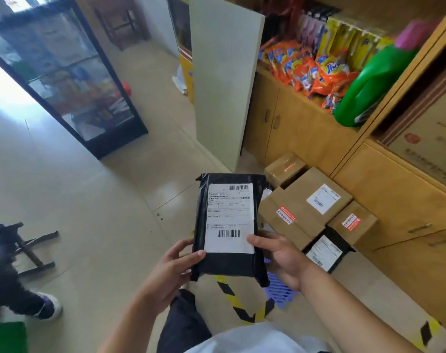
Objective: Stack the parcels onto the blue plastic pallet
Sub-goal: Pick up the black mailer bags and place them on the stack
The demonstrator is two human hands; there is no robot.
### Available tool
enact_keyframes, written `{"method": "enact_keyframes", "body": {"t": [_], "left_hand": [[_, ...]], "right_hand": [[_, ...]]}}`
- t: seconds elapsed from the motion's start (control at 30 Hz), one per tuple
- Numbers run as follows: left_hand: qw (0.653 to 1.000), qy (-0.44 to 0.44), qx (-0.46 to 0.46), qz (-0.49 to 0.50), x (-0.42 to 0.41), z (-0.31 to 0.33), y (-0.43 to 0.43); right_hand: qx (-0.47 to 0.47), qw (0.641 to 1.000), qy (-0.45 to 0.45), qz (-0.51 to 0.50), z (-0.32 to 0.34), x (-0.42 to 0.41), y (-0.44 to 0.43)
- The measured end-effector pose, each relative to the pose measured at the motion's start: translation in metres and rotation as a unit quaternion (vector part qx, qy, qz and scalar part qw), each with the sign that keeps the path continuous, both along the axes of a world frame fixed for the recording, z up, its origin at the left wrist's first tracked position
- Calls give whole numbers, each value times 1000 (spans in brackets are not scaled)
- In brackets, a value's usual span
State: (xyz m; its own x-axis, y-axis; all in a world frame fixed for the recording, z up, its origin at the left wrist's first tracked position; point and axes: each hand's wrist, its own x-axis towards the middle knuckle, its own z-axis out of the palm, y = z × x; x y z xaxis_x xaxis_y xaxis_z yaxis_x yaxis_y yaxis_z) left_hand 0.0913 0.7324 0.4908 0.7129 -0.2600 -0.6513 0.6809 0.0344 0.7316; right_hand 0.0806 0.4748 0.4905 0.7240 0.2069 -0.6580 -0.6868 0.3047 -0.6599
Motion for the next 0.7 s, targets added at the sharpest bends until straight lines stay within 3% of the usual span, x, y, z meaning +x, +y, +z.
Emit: {"method": "enact_keyframes", "body": {"t": [0.43,0.7], "left_hand": [[959,26,-5,-283,258,6,113],[945,53,30,-323,332,-6,73]], "right_hand": [[-13,976,50,-211,4,126,146],[-24,929,80,-360,-8,150,115]]}}
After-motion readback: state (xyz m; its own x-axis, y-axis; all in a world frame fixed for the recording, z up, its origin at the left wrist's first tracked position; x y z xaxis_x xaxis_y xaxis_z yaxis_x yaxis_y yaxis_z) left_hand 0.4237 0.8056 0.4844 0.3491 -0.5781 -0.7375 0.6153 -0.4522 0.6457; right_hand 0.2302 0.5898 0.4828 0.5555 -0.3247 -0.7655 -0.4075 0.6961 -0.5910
